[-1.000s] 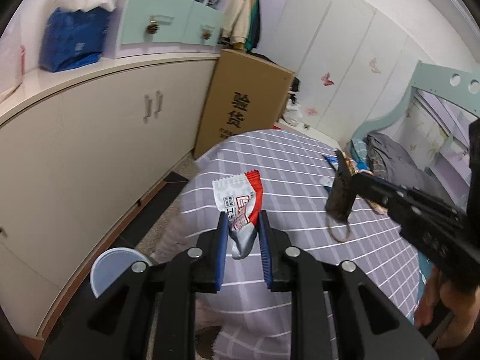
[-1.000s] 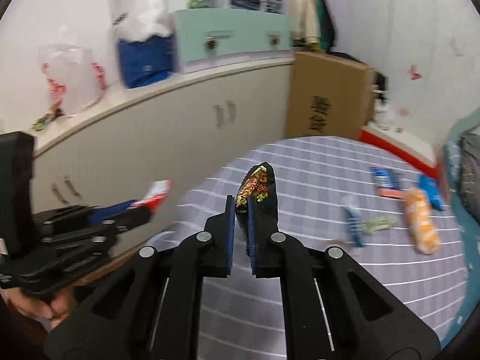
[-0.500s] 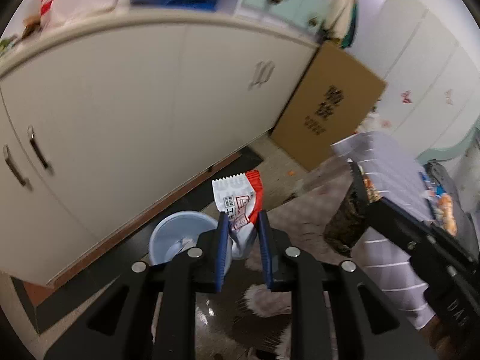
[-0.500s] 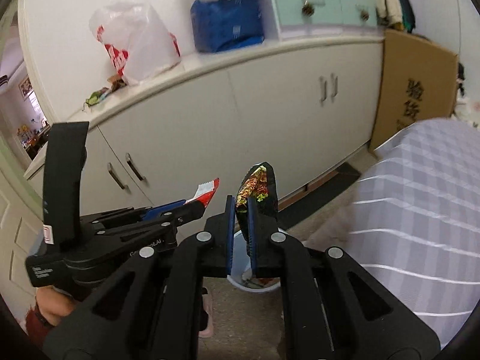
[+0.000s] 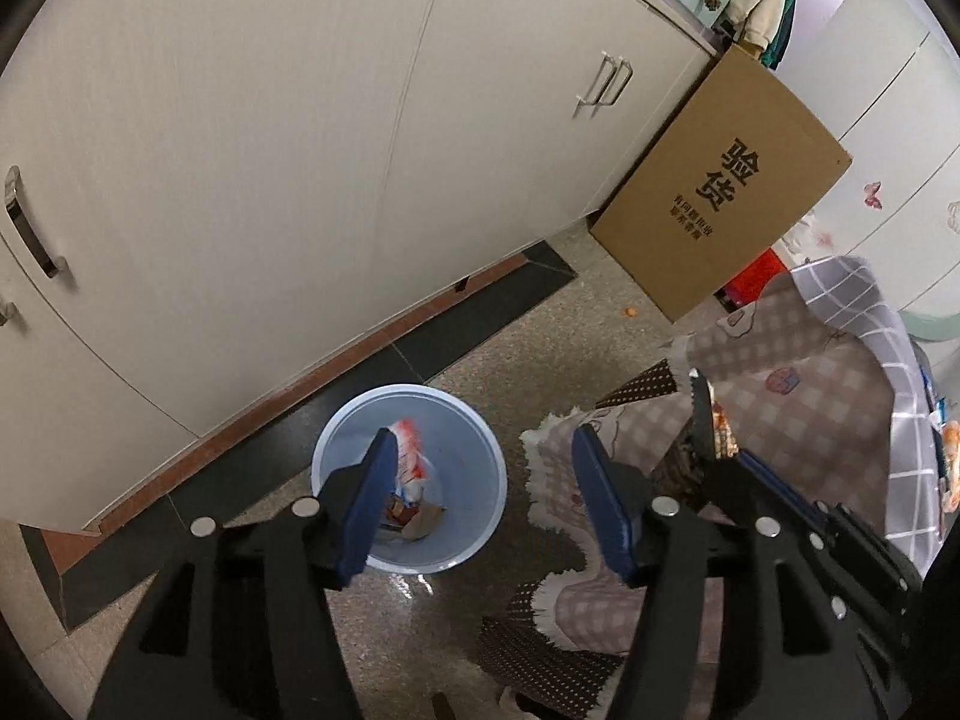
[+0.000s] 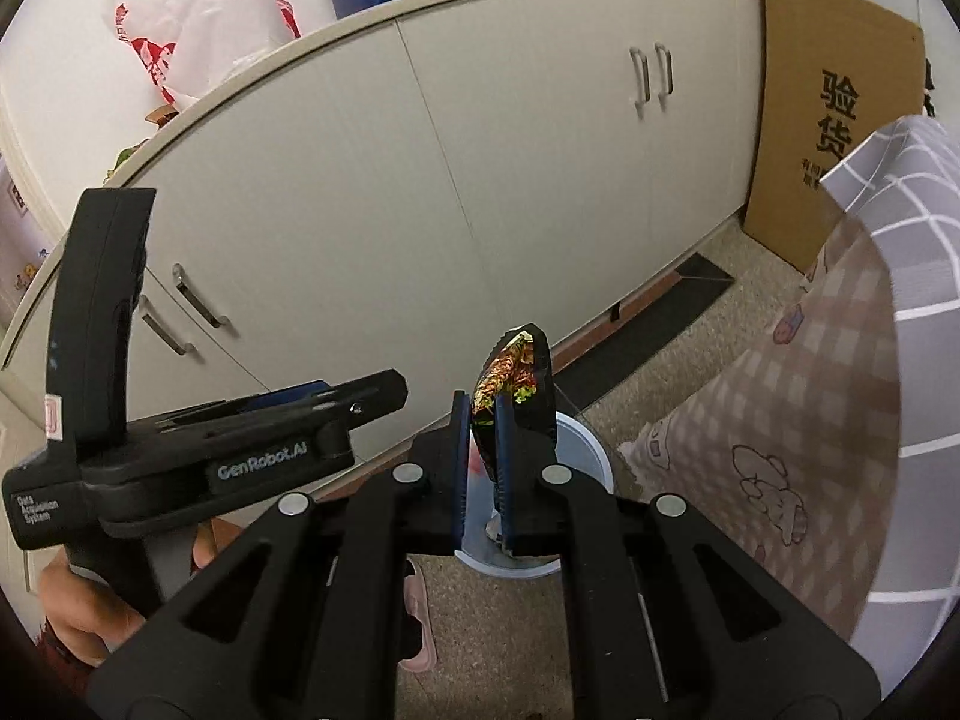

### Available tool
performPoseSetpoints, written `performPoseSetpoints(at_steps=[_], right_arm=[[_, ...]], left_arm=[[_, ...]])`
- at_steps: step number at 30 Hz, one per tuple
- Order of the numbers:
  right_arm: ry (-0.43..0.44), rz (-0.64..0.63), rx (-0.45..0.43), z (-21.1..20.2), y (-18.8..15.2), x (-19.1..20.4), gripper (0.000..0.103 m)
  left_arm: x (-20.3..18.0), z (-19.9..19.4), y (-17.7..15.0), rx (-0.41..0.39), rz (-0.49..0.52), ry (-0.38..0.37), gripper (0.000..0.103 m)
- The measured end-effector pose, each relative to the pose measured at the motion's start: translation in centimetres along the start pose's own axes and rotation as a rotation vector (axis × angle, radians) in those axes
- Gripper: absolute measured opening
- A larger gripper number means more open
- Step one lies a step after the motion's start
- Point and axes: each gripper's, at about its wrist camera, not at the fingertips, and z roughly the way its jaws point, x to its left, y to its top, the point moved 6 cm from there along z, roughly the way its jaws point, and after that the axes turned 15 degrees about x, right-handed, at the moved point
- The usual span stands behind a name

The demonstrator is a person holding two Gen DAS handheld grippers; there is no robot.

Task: Collect trash
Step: 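Carry both wrappers over the trash bin and open both tools to drop them, then grasp the brown string loop with the left tool while the right tool grasps the blue-white tube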

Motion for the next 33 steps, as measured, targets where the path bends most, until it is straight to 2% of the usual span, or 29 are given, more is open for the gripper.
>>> performPoseSetpoints(at_steps=[12, 21, 25, 26, 27, 28, 29, 30, 33], right_arm=[[0.013, -0.016, 0.012, 0.9, 0.4, 1.6, 0.009], [0.018, -0.032, -0.022, 0.8, 1.5, 2.5, 0.009], [0.079, -0.025, -0.035, 1.6, 2.3, 2.9, 0.013], [0.071, -0.016, -0.034, 1.8, 2.4, 2.8, 0.014], [0.066, -0.01, -0.036, 1.9, 2.4, 2.7, 0.016], [0.067, -0.007, -0.037, 2.0, 2.4, 2.7, 0.03], [0.061, -0.002, -0.041, 1.8, 2.3, 2.7, 0.051], [0.045, -0.002, -0.057, 1.5, 2.2, 2.6, 0.054], [0.011, -0.018, -0.066, 0.4, 2.0, 2.8, 0.054]], left_arm=[[1.3, -1.2, -1.2, -0.028, -0.012, 0.047, 0.064], [3.3, -2.7, -1.3, -0.085, -0.025, 0.145, 0.07], [4.2, -3.3, -1.2, -0.103, -0.041, 0.168, 0.071], [4.3, -3.4, -1.2, -0.104, -0.044, 0.17, 0.071], [4.5, -3.5, -1.2, -0.105, -0.045, 0.169, 0.071], [4.6, -3.7, -1.2, -0.106, -0.048, 0.163, 0.071], [4.6, -3.8, -1.2, -0.106, -0.05, 0.158, 0.071], [4.7, -4.0, -1.3, -0.106, -0.051, 0.158, 0.071], [4.5, -4.7, -1.4, -0.12, -0.054, 0.157, 0.071]])
